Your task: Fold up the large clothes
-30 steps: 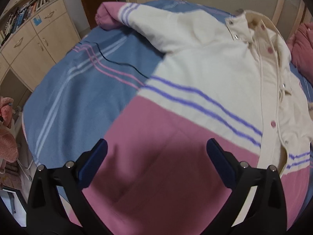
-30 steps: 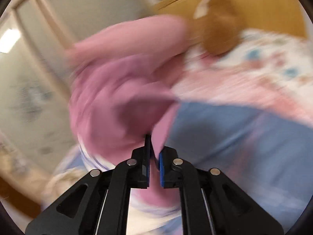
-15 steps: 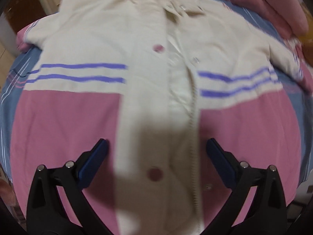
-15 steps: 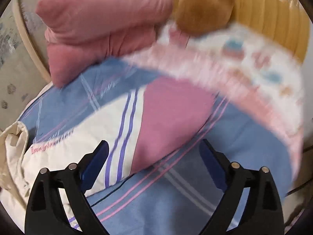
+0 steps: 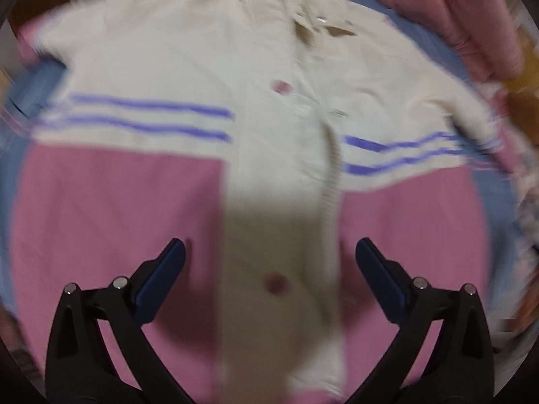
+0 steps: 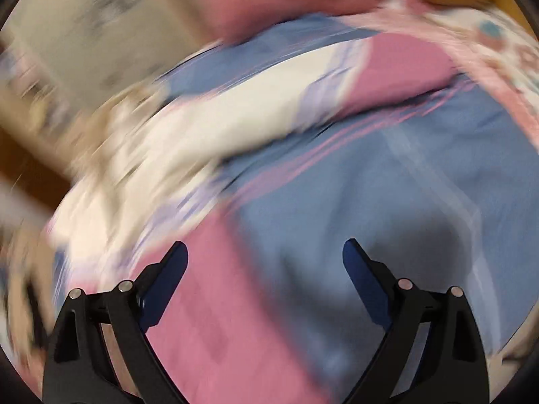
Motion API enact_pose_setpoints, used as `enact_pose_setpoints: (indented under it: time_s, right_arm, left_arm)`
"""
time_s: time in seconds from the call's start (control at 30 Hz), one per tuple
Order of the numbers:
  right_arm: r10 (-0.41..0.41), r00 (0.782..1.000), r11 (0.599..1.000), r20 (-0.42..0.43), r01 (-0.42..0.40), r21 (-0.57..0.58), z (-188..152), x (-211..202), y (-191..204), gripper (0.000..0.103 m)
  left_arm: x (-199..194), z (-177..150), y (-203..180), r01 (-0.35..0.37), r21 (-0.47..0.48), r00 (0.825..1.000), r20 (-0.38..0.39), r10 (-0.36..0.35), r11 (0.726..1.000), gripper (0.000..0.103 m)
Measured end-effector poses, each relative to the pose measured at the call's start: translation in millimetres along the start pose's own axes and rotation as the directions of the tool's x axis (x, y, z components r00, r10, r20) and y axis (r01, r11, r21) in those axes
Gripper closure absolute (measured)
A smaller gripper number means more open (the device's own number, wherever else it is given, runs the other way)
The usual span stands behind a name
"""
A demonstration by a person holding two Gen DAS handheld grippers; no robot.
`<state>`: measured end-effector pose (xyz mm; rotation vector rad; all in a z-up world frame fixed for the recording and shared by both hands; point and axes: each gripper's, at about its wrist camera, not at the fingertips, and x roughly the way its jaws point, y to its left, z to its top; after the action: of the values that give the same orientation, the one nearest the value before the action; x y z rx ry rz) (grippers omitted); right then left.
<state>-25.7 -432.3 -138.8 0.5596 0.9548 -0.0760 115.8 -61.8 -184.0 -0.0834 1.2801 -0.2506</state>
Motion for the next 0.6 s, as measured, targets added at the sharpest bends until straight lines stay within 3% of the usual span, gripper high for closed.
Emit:
enact_pose_setpoints:
  time_s: [0.03, 0.1, 0.23, 0.4, 0.47, 0.53, 0.57, 0.6]
  right_arm:
    - [0.029, 0.999, 0.999, -0.019, -0.029, -0.014, -15, -2, 7, 0.010]
    - [0.091, 0.994, 0.995, -0.065, -0.094, -0.035, -57, -10, 23, 0.010]
    - [0.053, 0.996, 0.993, -0.074, -0.060, -0.099, -100, -19, 42, 0.010]
    - [0.045, 0.997, 0.989, -0.070, -0.054, -0.137, -110, -19, 56, 0.010]
    - [0.062, 0.996, 0.987, -0.069, -0.071, -0.142, -109, -18, 61, 0.010]
    - [0.072, 0.995, 0.987, -0.067, -0.081, -0.139, -110, -17, 63, 0.010]
    - [0.083, 0.994, 0.986, -0.069, -0.092, -0.139, -109, -16, 65, 0.010]
    - [0.093, 0.993, 0.985, -0.072, -0.102, -0.137, -109, -15, 67, 0.010]
  left_arm:
    - [2, -1, -6, 0.070, 0.014, 0.997, -0.019, -0.070, 0.997, 0.002]
    - [9, -5, -18, 0.130, 0.047, 0.991, -0.038, -0.128, 0.990, 0.002]
    - [32, -5, -22, 0.198, 0.003, 0.976, -0.098, -0.197, 0.980, 0.002]
    - [45, -1, -24, 0.265, -0.007, 0.957, -0.118, -0.264, 0.964, 0.003]
    - [40, -3, -27, 0.304, -0.017, 0.946, -0.115, -0.304, 0.952, 0.018]
    - [38, -7, -28, 0.438, -0.056, 0.882, -0.169, -0.440, 0.897, 0.029]
    - [36, -9, -28, 0.436, -0.050, 0.882, -0.172, -0.438, 0.898, 0.029]
    - [39, -11, -33, 0.406, -0.028, 0.898, -0.172, -0.404, 0.914, 0.029]
